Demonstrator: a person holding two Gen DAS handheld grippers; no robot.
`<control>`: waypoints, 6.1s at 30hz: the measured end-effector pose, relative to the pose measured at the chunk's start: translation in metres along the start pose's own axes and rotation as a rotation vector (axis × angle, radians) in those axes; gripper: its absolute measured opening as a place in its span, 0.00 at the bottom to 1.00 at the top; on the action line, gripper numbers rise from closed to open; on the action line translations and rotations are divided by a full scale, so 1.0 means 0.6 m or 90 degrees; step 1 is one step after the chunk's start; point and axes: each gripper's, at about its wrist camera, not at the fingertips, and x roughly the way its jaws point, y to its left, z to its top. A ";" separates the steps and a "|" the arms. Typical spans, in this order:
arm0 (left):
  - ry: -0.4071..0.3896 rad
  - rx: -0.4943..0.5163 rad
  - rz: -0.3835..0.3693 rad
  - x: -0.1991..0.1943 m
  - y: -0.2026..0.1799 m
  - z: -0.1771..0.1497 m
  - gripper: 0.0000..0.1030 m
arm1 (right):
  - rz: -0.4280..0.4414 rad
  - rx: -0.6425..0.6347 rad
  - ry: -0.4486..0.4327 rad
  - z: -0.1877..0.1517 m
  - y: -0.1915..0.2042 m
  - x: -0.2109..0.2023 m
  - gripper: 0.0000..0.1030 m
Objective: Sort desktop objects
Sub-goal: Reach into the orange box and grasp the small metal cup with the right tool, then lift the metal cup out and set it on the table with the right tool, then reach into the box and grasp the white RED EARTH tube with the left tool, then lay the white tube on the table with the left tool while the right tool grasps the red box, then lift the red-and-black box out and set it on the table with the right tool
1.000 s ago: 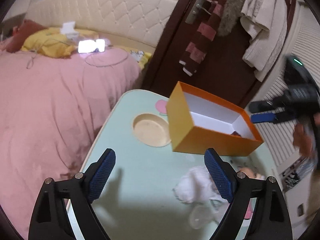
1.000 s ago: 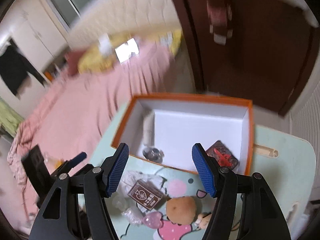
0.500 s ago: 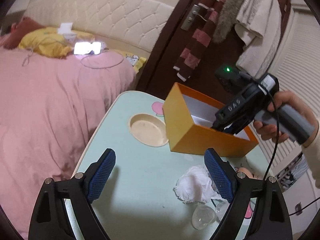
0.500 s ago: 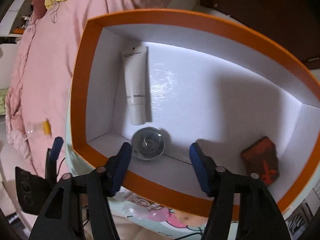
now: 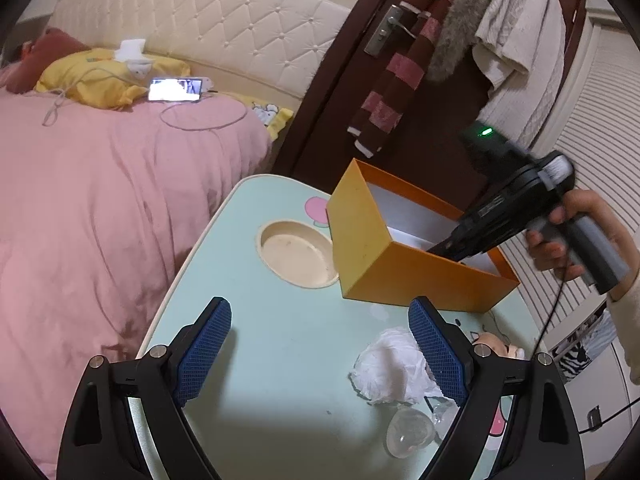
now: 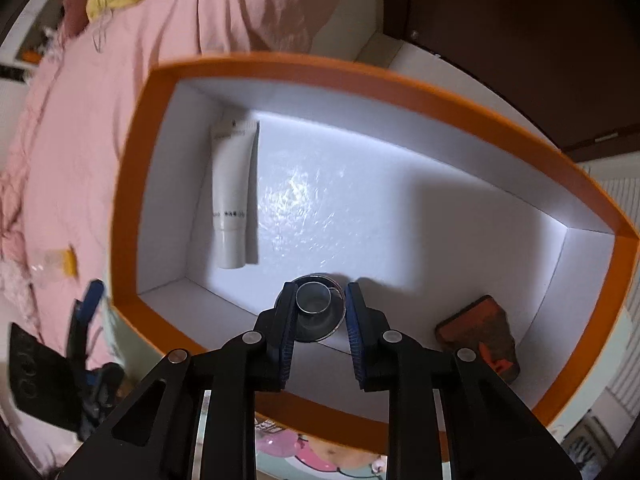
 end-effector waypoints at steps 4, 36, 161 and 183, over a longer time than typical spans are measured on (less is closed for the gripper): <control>0.003 -0.006 0.007 0.002 0.003 -0.001 0.87 | 0.034 0.003 -0.072 -0.033 -0.013 -0.060 0.24; -0.011 0.081 -0.032 0.008 -0.096 0.049 0.87 | 0.180 0.135 -0.353 -0.279 -0.154 -0.025 0.64; 0.057 0.057 0.004 0.042 -0.064 0.005 0.80 | -0.144 -0.124 -0.009 0.002 -0.064 -0.056 0.40; 0.020 0.032 0.006 -0.009 -0.069 -0.024 0.82 | 0.161 -0.060 -0.117 -0.297 0.018 -0.010 0.40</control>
